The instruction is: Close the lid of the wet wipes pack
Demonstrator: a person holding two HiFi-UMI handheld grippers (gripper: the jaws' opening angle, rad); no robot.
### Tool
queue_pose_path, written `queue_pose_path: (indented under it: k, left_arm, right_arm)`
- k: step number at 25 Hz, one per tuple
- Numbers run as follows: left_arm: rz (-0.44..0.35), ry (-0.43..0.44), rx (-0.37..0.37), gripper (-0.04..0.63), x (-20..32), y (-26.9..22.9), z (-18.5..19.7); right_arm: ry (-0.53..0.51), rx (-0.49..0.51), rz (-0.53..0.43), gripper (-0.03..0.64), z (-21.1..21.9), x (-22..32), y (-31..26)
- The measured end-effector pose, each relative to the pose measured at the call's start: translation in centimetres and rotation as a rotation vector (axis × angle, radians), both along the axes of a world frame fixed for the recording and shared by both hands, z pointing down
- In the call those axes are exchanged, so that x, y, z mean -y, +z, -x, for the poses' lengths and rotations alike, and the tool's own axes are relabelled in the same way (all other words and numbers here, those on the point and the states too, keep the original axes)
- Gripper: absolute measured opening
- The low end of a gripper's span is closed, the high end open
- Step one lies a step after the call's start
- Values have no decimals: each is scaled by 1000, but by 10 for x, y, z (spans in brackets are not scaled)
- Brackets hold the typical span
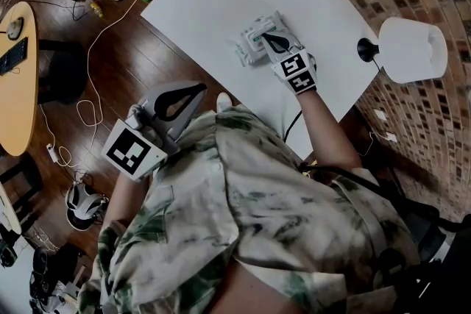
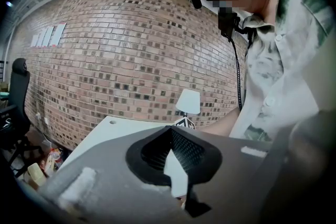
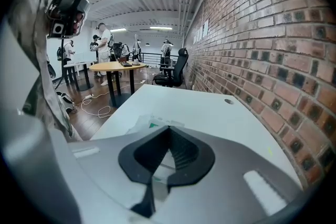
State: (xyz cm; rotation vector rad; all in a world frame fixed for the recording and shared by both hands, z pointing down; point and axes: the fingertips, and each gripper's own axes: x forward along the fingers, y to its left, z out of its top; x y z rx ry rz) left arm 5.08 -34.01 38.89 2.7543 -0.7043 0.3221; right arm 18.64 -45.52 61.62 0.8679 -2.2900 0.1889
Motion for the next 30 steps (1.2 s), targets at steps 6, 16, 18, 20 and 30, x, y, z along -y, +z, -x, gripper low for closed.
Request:
queue_pose_path:
  k: [6,16,18,20,30]
  left_arm:
    - [3,-22,4,2,-1,1,3]
    - [8,-29,1,2,-1,2,4]
    - [10,-29,2,2,-1,3,5]
    - [11,-28,2,2,-1,3,5]
    - [14,-28,-7,2,-1,4,6]
  right_arm:
    - [-11,-15,14,3,2,2,5]
    - [-6,-45,55,3,5,4,17]
    - [-11,-56,63,3,6,4,18]
    - [-8,-57,75,2,6,4,19]
    - [-12,-124,127,-5,8,5,26]
